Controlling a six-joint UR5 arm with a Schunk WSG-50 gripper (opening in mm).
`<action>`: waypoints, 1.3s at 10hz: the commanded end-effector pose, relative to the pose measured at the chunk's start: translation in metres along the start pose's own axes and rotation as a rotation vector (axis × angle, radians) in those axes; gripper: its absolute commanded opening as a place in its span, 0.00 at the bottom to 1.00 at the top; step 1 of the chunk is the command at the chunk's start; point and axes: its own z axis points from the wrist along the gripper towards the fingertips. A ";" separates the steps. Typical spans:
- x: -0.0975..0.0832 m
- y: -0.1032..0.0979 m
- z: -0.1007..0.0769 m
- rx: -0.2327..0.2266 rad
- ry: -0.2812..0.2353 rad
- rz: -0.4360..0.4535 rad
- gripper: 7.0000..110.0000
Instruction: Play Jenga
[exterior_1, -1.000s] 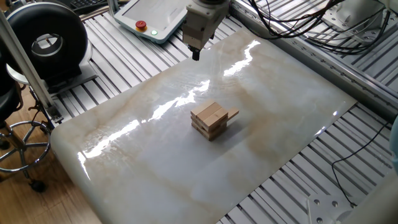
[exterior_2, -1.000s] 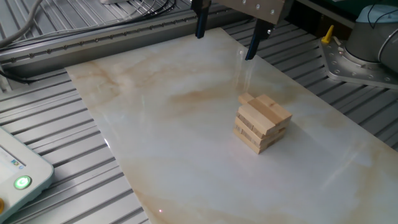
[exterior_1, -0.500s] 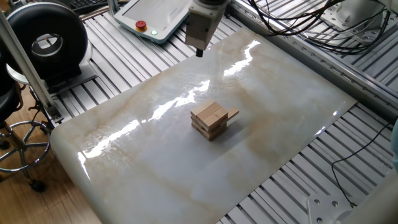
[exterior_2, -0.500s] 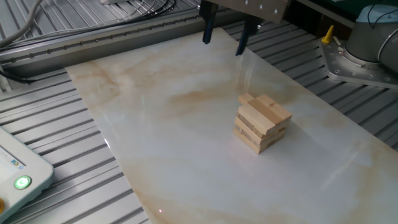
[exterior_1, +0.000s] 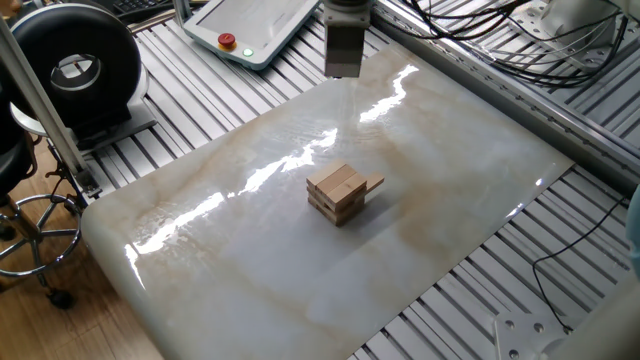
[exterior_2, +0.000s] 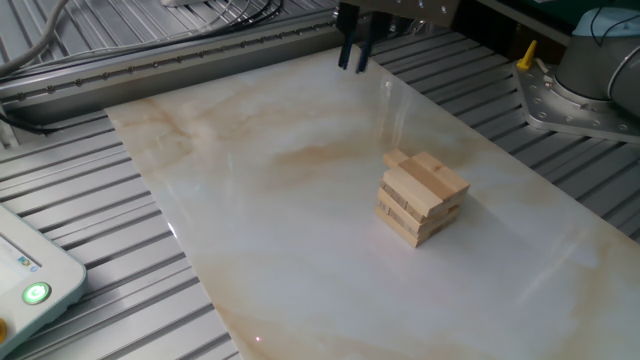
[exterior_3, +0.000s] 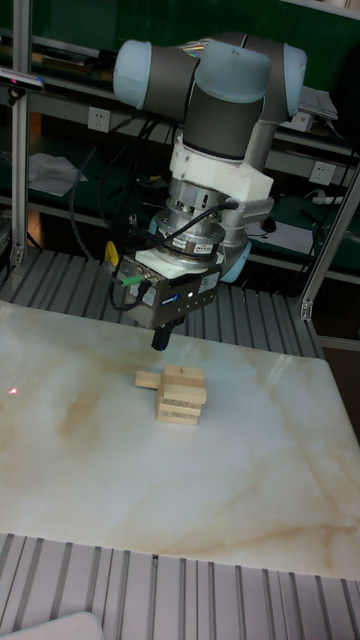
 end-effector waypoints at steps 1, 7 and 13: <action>-0.012 0.003 0.001 -0.018 -0.064 -0.168 0.00; -0.005 0.019 0.009 -0.078 -0.075 -0.236 0.00; 0.010 0.016 0.006 -0.071 -0.037 0.105 0.00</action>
